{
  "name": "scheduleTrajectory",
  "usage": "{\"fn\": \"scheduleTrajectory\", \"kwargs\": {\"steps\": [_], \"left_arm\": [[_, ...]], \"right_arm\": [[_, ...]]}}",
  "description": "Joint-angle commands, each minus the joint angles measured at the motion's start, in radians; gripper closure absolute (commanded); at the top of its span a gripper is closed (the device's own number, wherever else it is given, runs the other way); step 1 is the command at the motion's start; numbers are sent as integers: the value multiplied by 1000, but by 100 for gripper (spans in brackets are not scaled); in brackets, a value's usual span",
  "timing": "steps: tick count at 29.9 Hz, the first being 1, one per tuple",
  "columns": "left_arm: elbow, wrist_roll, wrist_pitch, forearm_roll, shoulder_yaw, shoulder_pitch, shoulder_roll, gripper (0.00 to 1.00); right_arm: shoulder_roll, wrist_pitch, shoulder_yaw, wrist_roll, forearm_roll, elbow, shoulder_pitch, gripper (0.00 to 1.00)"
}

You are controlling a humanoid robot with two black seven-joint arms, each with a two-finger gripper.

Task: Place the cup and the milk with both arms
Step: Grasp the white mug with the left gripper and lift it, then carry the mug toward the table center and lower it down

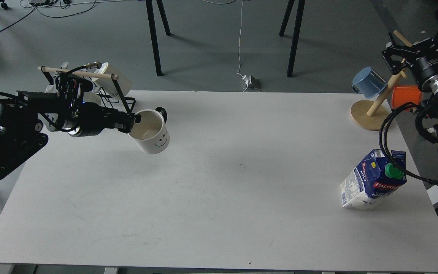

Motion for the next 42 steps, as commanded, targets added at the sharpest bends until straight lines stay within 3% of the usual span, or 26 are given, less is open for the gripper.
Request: {"fn": "scheduleTrajectory", "kwargs": {"steps": [1,4,11,21,32,36,38,39,42], "left_arm": [[-42,83,-26,20,6,-53,-77,94],[-43,104,-26,123,6,-65,-185,94],[-42,111,-26,294,48,-41,-372,94],[4,144,-26,318,98,26,-481,94],[55,146,-26,337,98,73,-550,88],[59,144,-26,337,92,71,-550,75],[55,144,-26,337,83,71,-547,55],[49,146,-26,337,79,71,-538,50],[41,143,-26,337,46,68,-530,48]], "right_arm": [[-2,0,18,0,0,-1,14,0],[-2,0,47,-2,-2,-11,61,0],[12,0,26,-9,-3,-40,210,0],[47,0,-16,-8,-3,-41,239,0],[61,0,-17,-3,-3,-37,234,0],[61,0,-17,-3,-3,-34,227,0],[61,0,-17,-3,-3,-31,224,0],[61,0,-17,-3,-3,-30,221,0],[55,0,-17,-3,-2,-28,212,0]]}}
